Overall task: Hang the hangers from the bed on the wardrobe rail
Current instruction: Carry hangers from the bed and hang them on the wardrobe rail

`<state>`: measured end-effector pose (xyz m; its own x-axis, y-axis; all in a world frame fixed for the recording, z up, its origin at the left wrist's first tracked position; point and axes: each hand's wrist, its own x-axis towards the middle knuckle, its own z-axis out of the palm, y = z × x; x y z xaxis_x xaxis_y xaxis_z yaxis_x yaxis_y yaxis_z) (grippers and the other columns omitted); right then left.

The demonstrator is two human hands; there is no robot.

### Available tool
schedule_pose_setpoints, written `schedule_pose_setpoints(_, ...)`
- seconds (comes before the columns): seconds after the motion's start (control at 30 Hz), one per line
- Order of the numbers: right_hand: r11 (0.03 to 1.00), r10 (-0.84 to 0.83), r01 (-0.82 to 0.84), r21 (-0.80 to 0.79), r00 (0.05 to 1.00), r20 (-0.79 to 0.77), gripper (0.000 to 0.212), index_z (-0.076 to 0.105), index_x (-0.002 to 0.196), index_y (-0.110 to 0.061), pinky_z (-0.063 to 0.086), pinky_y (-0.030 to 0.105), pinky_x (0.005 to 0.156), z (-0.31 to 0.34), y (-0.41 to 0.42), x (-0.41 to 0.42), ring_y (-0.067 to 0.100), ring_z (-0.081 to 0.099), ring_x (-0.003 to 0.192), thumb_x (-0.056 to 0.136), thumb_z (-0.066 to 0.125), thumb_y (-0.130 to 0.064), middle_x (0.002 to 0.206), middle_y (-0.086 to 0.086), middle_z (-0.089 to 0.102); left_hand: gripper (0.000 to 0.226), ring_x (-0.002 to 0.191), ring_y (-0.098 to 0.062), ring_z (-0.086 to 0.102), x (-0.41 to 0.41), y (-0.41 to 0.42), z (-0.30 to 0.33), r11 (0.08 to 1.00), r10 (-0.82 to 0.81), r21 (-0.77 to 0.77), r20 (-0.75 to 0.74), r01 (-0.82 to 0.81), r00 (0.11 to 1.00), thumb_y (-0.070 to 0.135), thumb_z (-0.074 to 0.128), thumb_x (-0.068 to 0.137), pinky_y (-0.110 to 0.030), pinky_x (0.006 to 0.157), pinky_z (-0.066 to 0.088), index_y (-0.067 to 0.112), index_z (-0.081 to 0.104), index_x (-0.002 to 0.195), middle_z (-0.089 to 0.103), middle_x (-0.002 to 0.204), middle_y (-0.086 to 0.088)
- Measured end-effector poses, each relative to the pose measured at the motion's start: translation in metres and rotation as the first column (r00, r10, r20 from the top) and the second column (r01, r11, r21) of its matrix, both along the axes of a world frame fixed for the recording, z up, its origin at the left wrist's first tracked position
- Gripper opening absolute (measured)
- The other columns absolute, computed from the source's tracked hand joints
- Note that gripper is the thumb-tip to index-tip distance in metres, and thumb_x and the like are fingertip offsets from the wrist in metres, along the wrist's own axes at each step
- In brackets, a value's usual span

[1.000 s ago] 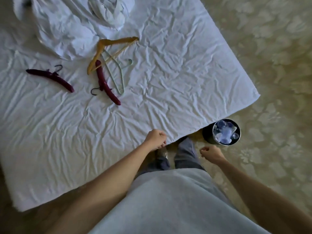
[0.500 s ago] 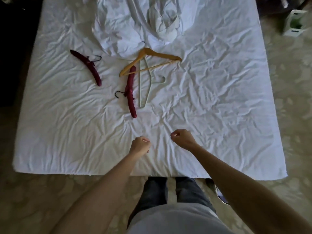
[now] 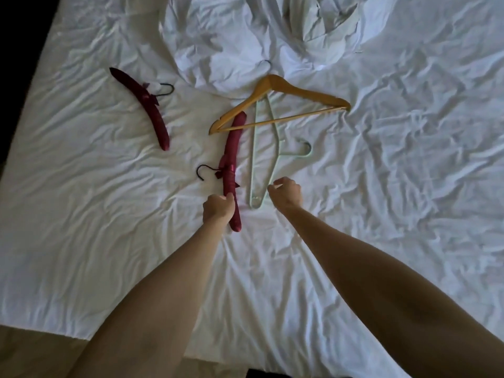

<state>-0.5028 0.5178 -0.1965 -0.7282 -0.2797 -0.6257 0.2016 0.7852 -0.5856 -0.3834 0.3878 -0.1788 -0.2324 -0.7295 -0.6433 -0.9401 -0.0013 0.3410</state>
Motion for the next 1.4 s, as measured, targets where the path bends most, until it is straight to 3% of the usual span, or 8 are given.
schedule_pose_setpoints(0.13,0.991,-0.103,0.107,0.079,0.993,-0.049,0.045,0.065,0.122,-0.01,0.049,0.036,0.09,-0.038,-0.023,-0.016,0.034,0.062,0.113,0.091,0.061,-0.043,0.119,0.014,0.068,0.053,0.086,-0.027,0.07,-0.023,-0.024,-0.041,0.999,0.029,-0.027,-0.092,-0.032,0.995,0.056,0.06,0.088,-0.036,0.074,0.057,0.007,0.069,0.101,0.073,0.096,-0.008)
schedule_pose_setpoints(0.23,0.993,-0.077,0.083,0.082,0.994,-0.072,0.041,0.074,0.096,-0.009,0.051,0.034,0.074,-0.054,-0.038,-0.026,0.033,0.068,0.096,0.086,0.063,-0.047,0.097,0.014,0.073,0.06,0.088,-0.027,0.073,-0.04,-0.031,-0.054,0.998,0.013,-0.06,-0.103,-0.019,0.995,0.065,0.066,0.078,-0.04,0.079,0.06,0.014,0.065,0.109,0.073,0.094,-0.002)
schedule_pose_setpoints(0.63,0.975,0.014,-0.003,0.224,0.999,-0.044,0.023,0.072,0.072,-0.008,0.044,0.031,0.062,-0.037,0.055,-0.012,0.036,0.067,0.082,0.078,0.062,-0.028,0.076,0.017,0.07,0.029,0.097,-0.032,0.07,0.024,-0.028,-0.037,0.967,-0.18,-0.141,0.221,0.214,0.959,0.031,0.074,0.087,-0.039,0.079,0.058,0.013,0.069,0.11,0.073,0.102,-0.008)
schedule_pose_setpoints(0.77,0.958,-0.001,0.033,0.285,0.994,-0.111,0.021,0.077,0.09,-0.01,0.052,0.039,0.076,-0.027,0.117,-0.005,0.039,0.068,0.094,0.088,0.065,-0.028,0.09,0.019,0.074,0.031,0.103,-0.03,0.066,0.075,-0.023,-0.025,0.939,-0.264,-0.106,0.387,0.327,0.884,0.031,0.074,0.086,-0.038,0.079,0.057,0.012,0.069,0.11,0.071,0.104,-0.009)
schedule_pose_setpoints(0.93,0.959,0.002,0.069,0.275,0.968,-0.25,0.014,0.076,0.088,-0.012,0.055,0.039,0.073,-0.028,0.141,-0.033,0.036,0.069,0.085,0.085,0.072,-0.024,0.089,0.015,0.075,0.012,0.109,-0.035,0.057,0.1,-0.024,-0.029,0.762,-0.495,-0.287,0.321,0.58,0.808,0.012,0.067,0.087,-0.042,0.085,0.051,0.014,0.074,0.096,0.067,0.1,-0.009)
schedule_pose_setpoints(1.13,0.965,0.117,-0.052,0.257,0.962,-0.245,0.014,0.073,0.08,-0.02,0.057,0.04,0.07,-0.048,0.12,-0.045,0.033,0.068,0.08,0.085,0.068,-0.032,0.084,0.007,0.074,0.027,0.09,-0.033,0.059,0.012,-0.004,-0.056,0.487,-0.809,-0.512,0.04,0.707,0.586,-0.003,0.069,0.07,-0.046,0.077,0.055,0.013,0.074,0.092,0.064,0.1,-0.009)
schedule_pose_setpoints(1.23,0.966,0.123,-0.073,0.248,0.973,-0.194,0.019,0.068,0.079,-0.02,0.056,0.039,0.068,-0.05,0.113,-0.034,0.032,0.067,0.08,0.088,0.065,-0.037,0.082,0.007,0.073,0.043,0.106,-0.032,0.059,0.0,0.024,-0.05,0.649,-0.678,-0.523,-0.07,0.552,0.731,-0.005,0.072,0.07,-0.043,0.086,0.054,0.009,0.066,0.11,0.058,0.121,-0.012)
schedule_pose_setpoints(1.4,0.965,0.046,0.001,0.264,0.984,-0.171,0.029,0.068,0.091,-0.014,0.054,0.039,0.073,-0.045,0.105,-0.02,0.033,0.066,0.086,0.085,0.062,-0.041,0.089,0.01,0.072,0.059,0.116,-0.033,0.054,0.044,0.081,-0.04,0.939,-0.133,-0.333,-0.136,0.081,0.982,0.029,0.07,0.083,-0.046,0.091,0.05,0.006,0.048,0.132,0.05,0.126,-0.012)
